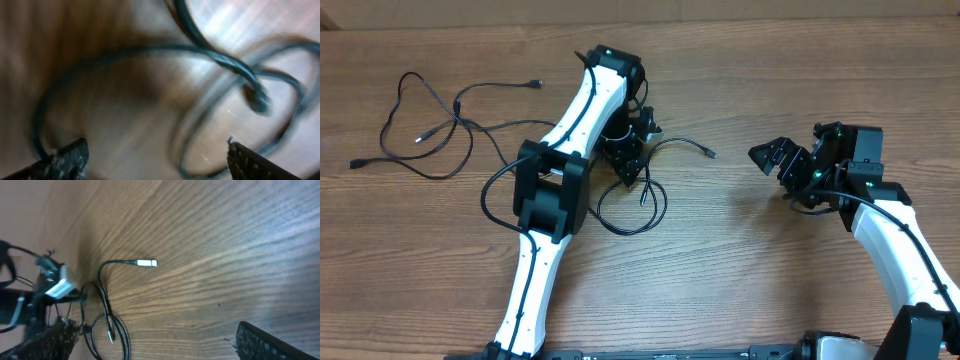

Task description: Untangle cables

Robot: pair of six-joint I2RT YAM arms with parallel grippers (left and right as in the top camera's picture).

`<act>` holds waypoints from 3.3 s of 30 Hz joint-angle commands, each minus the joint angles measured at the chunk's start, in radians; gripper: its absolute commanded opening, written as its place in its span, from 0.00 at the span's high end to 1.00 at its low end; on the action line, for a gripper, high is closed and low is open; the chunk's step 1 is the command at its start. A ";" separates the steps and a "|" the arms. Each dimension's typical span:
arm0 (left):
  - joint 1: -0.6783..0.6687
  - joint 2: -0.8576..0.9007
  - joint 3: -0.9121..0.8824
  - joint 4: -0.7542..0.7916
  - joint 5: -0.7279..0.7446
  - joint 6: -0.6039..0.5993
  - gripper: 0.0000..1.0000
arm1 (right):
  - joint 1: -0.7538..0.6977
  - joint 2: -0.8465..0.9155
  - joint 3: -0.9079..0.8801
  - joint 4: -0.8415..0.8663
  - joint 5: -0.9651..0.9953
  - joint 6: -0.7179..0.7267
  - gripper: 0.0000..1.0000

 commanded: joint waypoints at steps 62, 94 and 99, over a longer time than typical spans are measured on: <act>0.167 -0.014 0.465 0.021 0.109 0.231 0.00 | -0.005 0.000 0.003 0.046 -0.003 0.001 0.00; 0.111 -0.014 -0.135 0.730 -0.329 0.064 0.01 | -0.005 0.000 0.003 0.073 -0.023 0.005 0.00; 0.220 0.002 -0.135 0.745 -0.484 -0.164 0.00 | -0.005 0.000 0.003 0.074 -0.041 0.005 0.00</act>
